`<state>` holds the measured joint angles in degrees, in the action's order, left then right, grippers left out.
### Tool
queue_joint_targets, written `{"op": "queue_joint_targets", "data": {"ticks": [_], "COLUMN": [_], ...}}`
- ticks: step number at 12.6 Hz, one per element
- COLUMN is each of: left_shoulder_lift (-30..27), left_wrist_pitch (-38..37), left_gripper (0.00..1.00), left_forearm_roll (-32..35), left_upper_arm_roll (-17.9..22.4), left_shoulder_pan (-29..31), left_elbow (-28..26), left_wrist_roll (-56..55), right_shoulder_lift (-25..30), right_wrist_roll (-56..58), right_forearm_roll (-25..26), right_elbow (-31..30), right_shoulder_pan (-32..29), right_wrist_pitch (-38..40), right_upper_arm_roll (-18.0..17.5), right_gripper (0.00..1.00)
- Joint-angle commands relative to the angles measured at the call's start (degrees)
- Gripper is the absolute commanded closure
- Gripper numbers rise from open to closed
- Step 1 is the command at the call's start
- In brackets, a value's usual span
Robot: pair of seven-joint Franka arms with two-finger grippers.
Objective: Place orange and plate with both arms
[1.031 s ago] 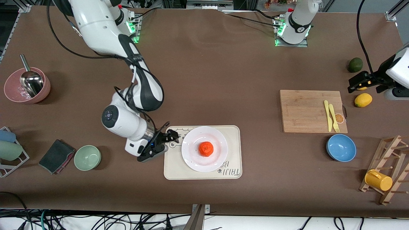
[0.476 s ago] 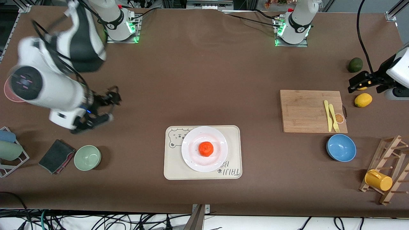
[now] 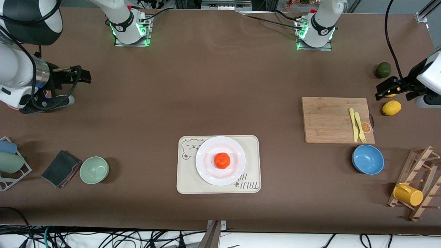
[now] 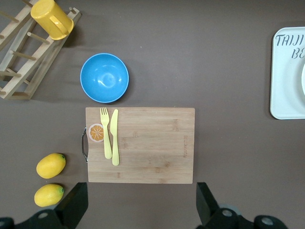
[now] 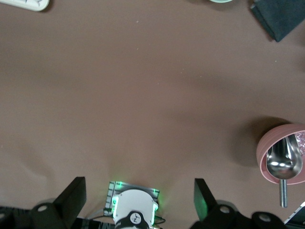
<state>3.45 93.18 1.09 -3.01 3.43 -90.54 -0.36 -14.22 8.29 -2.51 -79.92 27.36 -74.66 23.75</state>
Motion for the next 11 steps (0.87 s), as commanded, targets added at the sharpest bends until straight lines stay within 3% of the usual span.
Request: {"op": "queue_joint_targets", "data": {"ticks": [1, 3, 4, 9, 11], "left_shoulder_lift": [0.0, 0.0, 0.0, 0.0, 0.0], "left_wrist_pitch": [-0.3, -0.3, -0.3, -0.3, -0.3], "left_gripper": [0.00, 0.00, 0.00, 0.00, 0.00], "left_forearm_roll": [0.6, 0.6, 0.6, 0.6, 0.6], "left_upper_arm_roll": [0.0, 0.0, 0.0, 0.0, 0.0], "left_shoulder_pan": [-0.1, -0.1, -0.1, -0.1, -0.1], "left_elbow": [0.6, 0.6, 0.6, 0.6, 0.6], "left_wrist_roll": [1.1, 1.1, 1.1, 1.1, 1.1], "right_shoulder_lift": [9.4, 17.3, 18.4, 18.3, 18.5], "right_wrist_roll": [-3.3, -3.2, -2.6, -1.5, -2.6], "right_forearm_roll": [2.6, 4.1, 3.9, 3.5, 3.5], "right_elbow": [-12.9, -23.7, -24.6, -20.8, -19.1], "right_shoulder_pan": [-7.6, -17.8, -20.5, -23.1, -23.8], "right_wrist_pitch": [-9.1, -17.4, -18.0, -19.9, -16.9], "right_upper_arm_roll": [-9.0, -18.3, -20.2, -20.5, -20.9], "right_gripper": [0.00, 0.00, 0.00, 0.00, 0.00]}}
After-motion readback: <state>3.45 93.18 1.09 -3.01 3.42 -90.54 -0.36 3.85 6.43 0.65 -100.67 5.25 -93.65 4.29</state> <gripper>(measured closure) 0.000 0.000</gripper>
